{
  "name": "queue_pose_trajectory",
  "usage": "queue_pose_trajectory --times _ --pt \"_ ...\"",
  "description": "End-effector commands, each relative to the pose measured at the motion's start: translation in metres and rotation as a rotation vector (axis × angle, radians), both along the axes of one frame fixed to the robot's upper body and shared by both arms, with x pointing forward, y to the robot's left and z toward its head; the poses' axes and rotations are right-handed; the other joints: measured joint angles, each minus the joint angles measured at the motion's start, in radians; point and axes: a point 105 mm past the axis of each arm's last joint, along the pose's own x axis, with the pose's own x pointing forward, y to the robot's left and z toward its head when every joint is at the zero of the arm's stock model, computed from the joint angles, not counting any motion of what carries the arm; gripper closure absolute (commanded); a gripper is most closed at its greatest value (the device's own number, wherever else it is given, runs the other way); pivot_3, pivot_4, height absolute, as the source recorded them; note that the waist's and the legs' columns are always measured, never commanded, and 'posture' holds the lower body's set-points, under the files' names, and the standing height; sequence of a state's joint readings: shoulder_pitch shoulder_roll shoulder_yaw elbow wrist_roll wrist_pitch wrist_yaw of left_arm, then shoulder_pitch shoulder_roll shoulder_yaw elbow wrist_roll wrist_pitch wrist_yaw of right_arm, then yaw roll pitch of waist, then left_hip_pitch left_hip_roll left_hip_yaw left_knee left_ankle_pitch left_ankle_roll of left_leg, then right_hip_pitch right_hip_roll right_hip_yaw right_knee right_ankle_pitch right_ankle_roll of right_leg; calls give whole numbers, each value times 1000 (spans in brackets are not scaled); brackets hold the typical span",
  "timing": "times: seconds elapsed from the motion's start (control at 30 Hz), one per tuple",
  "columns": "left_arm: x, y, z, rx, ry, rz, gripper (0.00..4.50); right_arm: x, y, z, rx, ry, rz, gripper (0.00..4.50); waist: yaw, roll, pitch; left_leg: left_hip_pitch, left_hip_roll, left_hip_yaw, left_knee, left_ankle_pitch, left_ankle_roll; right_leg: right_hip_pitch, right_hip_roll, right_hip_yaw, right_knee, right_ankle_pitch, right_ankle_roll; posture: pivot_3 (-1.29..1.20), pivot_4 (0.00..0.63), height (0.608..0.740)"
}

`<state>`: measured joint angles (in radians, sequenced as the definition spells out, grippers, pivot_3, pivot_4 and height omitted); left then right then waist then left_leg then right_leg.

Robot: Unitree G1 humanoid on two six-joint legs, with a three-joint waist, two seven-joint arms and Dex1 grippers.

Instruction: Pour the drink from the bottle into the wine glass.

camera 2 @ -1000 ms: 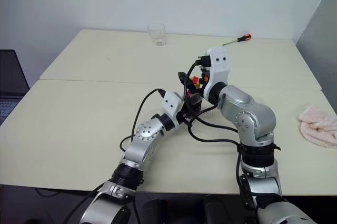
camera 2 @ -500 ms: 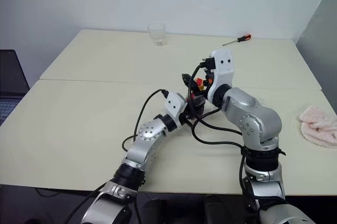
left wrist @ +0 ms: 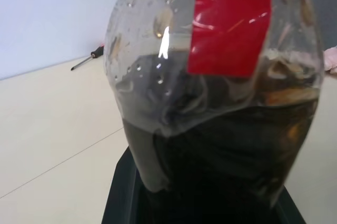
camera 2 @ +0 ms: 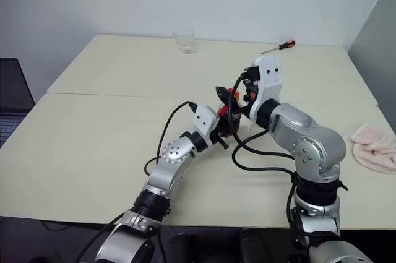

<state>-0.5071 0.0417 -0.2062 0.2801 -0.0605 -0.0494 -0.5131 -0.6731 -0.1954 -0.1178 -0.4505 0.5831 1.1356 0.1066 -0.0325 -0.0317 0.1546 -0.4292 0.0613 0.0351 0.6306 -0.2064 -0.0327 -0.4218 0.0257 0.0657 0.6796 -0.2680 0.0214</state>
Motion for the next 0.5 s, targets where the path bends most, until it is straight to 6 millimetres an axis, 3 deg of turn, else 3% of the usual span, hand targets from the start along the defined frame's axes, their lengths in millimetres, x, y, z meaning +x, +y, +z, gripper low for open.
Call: queue_pose_trajectory --times 0.03,0.5 --pt "-1 2 18 -39 -62 0 3706 -7 -6 13 32 -54 -3 0 0 0 0 0 0 0 0 0 0 0 0 0 0 0 0 0 150 740" --pt "0 5 18 -35 -72 17 3707 -17 -7 8 39 -34 40 0 0 0 0 0 0 0 0 0 0 0 0 0 0 0 0 0 150 740"
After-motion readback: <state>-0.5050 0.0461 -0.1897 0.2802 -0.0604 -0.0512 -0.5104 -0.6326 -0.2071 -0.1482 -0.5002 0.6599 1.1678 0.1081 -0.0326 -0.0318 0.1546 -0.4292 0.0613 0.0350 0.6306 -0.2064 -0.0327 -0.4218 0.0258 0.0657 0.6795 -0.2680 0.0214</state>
